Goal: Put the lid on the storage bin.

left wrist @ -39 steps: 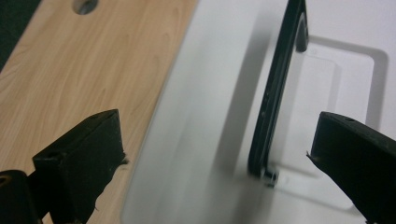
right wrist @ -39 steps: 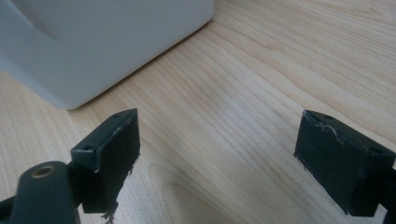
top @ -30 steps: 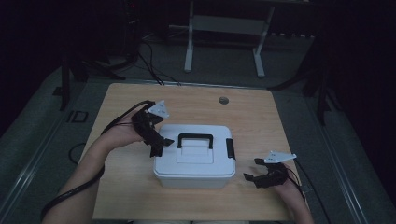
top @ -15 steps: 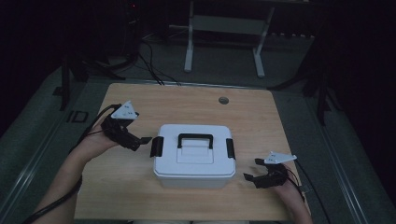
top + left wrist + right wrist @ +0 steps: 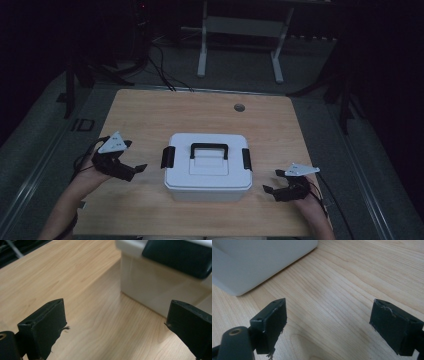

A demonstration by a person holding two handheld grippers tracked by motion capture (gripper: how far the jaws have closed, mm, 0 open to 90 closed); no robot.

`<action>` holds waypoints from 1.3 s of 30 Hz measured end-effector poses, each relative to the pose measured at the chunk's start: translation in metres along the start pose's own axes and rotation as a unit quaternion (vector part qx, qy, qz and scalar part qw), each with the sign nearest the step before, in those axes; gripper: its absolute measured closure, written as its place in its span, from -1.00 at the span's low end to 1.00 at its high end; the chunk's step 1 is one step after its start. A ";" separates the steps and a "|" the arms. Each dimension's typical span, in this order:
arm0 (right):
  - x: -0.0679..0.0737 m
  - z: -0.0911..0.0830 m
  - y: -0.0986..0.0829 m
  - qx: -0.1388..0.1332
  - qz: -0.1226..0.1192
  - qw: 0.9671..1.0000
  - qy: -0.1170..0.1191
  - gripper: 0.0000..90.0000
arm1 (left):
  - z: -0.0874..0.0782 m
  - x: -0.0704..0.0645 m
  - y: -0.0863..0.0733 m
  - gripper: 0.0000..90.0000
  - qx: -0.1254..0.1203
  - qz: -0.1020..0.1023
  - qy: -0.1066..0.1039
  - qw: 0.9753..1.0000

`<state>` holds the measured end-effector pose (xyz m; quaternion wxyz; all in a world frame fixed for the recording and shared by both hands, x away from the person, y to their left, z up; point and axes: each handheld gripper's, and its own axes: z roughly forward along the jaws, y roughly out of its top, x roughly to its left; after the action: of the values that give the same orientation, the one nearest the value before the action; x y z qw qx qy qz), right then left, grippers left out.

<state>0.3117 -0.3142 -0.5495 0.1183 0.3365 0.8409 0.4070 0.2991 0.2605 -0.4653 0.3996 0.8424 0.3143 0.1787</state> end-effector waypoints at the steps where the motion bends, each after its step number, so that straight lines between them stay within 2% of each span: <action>1: 0.000 0.000 0.000 0.000 -0.001 1.000 -0.001 -0.69 | 0.000 0.000 -0.006 -0.95 -0.004 -0.006 0.002 1.000; 4: 0.000 0.000 0.000 -0.004 0.000 1.000 -0.003 -0.69 | 0.001 -0.005 -0.024 -0.95 -0.009 -0.016 0.009 1.000; 6: 0.000 0.000 0.000 -0.005 0.000 1.000 -0.007 -0.69 | 0.004 -0.010 -0.034 -0.95 -0.010 -0.013 0.020 1.000; 8: -0.001 0.000 -0.001 -0.009 0.001 1.000 -0.010 -0.69 | 0.006 -0.015 -0.042 -0.95 -0.006 -0.012 0.020 1.000; 10: -0.001 -0.001 -0.001 -0.010 0.002 1.000 -0.016 -0.70 | 0.007 -0.018 -0.050 -0.95 -0.012 -0.012 0.025 1.000; 14: -0.003 -0.001 -0.003 -0.016 0.010 1.000 -0.024 -0.70 | 0.007 -0.023 -0.064 -0.95 -0.024 -0.032 0.033 0.999; 17: -0.005 -0.003 -0.004 -0.026 0.015 0.999 -0.034 -0.70 | 0.005 -0.027 -0.074 -0.95 -0.044 -0.048 0.055 0.996; 19: -0.006 -0.004 -0.004 -0.034 0.020 0.998 -0.043 -0.70 | 0.004 -0.029 -0.082 -0.95 -0.057 -0.059 0.088 0.993; 22: -0.007 -0.006 -0.005 -0.046 0.028 0.997 -0.060 -0.70 | 0.004 -0.030 -0.092 -0.95 -0.067 -0.077 0.123 0.987; 24: -0.009 -0.007 -0.006 -0.053 0.034 0.995 -0.071 -0.70 | 0.003 -0.029 -0.097 -0.95 -0.071 -0.082 0.158 0.981; 28: -0.010 -0.009 -0.008 -0.059 0.043 0.994 -0.087 -0.70 | 0.001 -0.023 -0.107 -0.95 -0.068 -0.108 0.184 0.975; 32: -0.012 -0.009 -0.009 -0.062 0.048 0.991 -0.105 -0.70 | 0.004 -0.021 -0.112 -0.95 -0.048 -0.130 0.224 0.965; 34: -0.013 -0.011 -0.009 -0.068 0.054 0.989 -0.119 -0.70 | 0.007 -0.021 -0.111 -0.95 -0.048 -0.134 0.231 0.962; 36: -0.014 -0.012 -0.010 -0.076 0.067 0.987 -0.128 -0.70 | 0.010 -0.023 -0.110 -0.95 -0.042 -0.137 0.264 0.954; 37: -0.015 -0.013 -0.011 -0.078 0.071 0.985 -0.136 -0.70 | 0.011 -0.024 -0.110 -0.95 -0.039 -0.138 0.275 0.951; 38: -0.015 -0.013 -0.011 -0.081 0.076 0.984 -0.141 -0.70 | 0.011 -0.024 -0.110 -0.95 -0.038 -0.141 0.283 0.948; 39: -0.015 -0.013 -0.011 -0.081 0.076 0.984 -0.141 -0.70 | 0.011 -0.024 -0.110 -0.95 -0.038 -0.141 0.283 0.948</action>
<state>0.3117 -0.3368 -0.5507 0.2314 0.4428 0.7522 0.4297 0.2452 0.2914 -0.5597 0.3473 0.6882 0.5231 0.3636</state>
